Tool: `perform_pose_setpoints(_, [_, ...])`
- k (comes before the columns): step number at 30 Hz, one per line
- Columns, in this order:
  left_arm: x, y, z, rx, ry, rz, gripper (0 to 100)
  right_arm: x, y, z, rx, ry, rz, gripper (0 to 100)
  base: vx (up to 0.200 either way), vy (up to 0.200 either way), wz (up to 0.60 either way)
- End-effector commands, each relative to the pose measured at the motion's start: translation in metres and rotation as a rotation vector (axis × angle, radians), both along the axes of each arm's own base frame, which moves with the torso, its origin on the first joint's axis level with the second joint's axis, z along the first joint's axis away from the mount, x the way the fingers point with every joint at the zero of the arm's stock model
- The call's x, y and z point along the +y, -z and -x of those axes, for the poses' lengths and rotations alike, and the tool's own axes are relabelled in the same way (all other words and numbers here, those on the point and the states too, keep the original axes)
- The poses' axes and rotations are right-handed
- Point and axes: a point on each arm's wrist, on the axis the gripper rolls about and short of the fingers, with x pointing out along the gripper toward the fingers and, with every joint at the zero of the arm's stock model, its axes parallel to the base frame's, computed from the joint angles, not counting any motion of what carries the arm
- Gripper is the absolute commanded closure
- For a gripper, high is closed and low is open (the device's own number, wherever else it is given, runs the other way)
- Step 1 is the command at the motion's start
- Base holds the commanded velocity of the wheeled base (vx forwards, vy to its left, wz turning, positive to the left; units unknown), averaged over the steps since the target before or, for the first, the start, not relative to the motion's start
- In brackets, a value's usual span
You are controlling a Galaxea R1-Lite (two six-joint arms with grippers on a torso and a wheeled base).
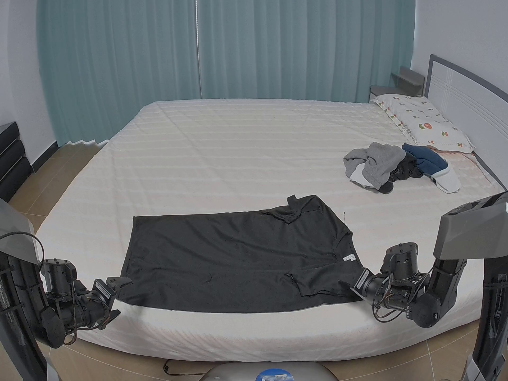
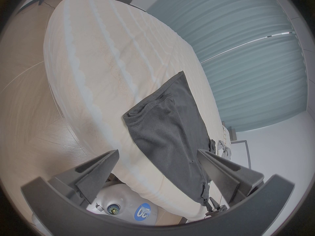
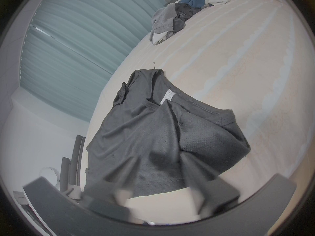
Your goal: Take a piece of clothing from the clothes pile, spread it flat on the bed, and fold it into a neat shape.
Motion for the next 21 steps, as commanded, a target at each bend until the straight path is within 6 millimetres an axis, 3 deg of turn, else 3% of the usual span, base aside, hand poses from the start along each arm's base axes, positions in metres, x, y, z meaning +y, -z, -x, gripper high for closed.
perform_pose_setpoints(1, [0.000, 0.001, 0.002, 0.009, -0.001, 0.001, 0, -0.002, 0.006, 0.003, 0.022, 0.001, 0.027, 100, 0.000, 0.000, 0.00])
perform_pose_setpoints(11, [0.000, 0.001, 0.002, 0.009, -0.001, 0.001, 0, -0.008, -0.012, 0.010, -0.019, -0.011, 0.050, 100, 0.000, 0.000, 0.00])
perform_pose_setpoints(21, [0.000, 0.001, 0.002, 0.009, -0.001, 0.001, 0, -0.011, -0.012, 0.014, -0.017, -0.026, 0.079, 100, 0.000, 0.000, 0.00])
